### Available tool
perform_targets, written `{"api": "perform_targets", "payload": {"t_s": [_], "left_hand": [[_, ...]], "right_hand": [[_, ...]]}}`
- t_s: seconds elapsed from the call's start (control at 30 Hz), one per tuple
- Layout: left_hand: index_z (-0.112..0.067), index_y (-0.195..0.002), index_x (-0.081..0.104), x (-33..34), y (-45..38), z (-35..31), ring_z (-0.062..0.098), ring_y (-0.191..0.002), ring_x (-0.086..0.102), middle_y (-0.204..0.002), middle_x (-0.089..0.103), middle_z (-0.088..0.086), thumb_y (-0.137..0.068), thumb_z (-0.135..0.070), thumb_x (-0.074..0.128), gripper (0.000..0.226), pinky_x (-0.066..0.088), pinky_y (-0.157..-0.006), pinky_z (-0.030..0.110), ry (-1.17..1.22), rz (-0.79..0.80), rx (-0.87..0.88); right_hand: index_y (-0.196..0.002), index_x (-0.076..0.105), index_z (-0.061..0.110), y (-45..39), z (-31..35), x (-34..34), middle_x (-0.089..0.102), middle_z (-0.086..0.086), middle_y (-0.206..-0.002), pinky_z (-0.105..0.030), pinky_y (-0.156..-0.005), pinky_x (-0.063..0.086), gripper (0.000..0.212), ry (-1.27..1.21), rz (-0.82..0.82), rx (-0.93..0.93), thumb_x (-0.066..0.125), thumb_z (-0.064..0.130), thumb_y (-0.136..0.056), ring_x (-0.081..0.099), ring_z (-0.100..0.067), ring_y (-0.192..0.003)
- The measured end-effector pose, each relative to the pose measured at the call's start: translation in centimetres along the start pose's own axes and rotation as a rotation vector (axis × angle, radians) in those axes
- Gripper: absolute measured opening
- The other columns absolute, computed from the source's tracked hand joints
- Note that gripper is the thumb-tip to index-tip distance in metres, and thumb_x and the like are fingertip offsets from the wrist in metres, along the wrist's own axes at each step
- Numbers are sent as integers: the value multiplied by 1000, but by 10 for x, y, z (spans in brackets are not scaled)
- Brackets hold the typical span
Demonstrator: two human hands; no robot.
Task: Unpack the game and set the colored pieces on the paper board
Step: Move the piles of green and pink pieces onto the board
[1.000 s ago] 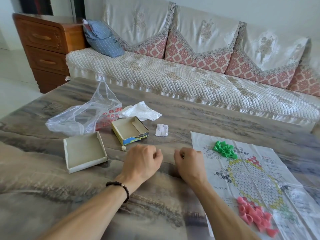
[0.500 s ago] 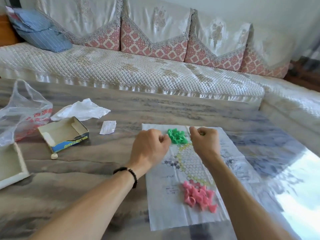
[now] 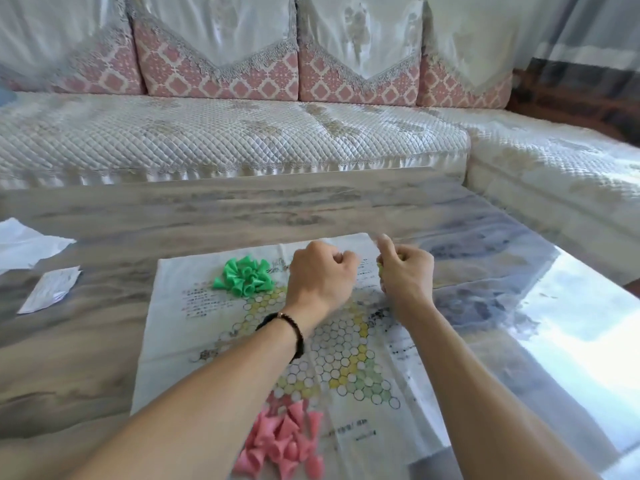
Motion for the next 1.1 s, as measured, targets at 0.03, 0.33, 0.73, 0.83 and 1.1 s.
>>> {"api": "perform_targets", "payload": {"t_s": [0.03, 0.33, 0.73, 0.83, 1.1], "left_hand": [[-16, -41, 29, 9, -2, -1, 13, -35, 26, -35, 28, -7, -82, -20, 55, 49, 28, -41, 26, 23, -7, -33], [-6, -55, 48, 67, -6, -10, 15, -49, 38, -52, 43, 2, -84, -19, 53, 32, 33, -51, 28, 383, 32, -291], [-15, -119, 62, 29, -9, -10, 13, -107, 57, -123, 61, 1, -97, -20, 46, 28, 44, -83, 19, 67, 251, -75], [-19, -143, 37, 22, -13, -2, 20, -128, 44, -147, 39, 4, -92, -28, 51, 55, 38, -102, 32, -289, 441, 24], [-12, -127, 46, 46, -18, -10, 21, -110, 50, -130, 47, 7, -60, -16, 85, 77, 48, -96, 41, -434, 885, 18]], "right_hand": [[-56, 40, 1, -2, -5, -2, 37, -5, -50, -29, -50, 29, 51, 36, 8, -31, 57, 35, -90, 29, -18, -49], [-69, 62, 8, 6, -19, -32, 64, -2, -66, -35, -62, 51, 41, 55, 56, -117, 40, 25, -99, 59, -10, -59], [-99, 62, 20, 23, -5, -58, 64, 8, -95, -25, -79, 48, 20, 169, 242, -138, 42, 19, -99, 60, -13, -94], [-116, 60, 20, 23, -4, -79, 61, 5, -114, -30, -90, 45, 26, 394, 304, -178, 50, 30, -94, 55, -13, -106], [-142, 34, 26, 36, -7, -106, 42, 6, -128, -27, -92, 39, 100, 972, 649, -184, 76, 65, -60, 44, -13, -111]]}}
Point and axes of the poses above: each hand's wrist, its own y-axis away from the middle knuckle, its own x-axis out of the palm, z = x × y, the point moved 4 cm from there along -y, towards the middle knuckle
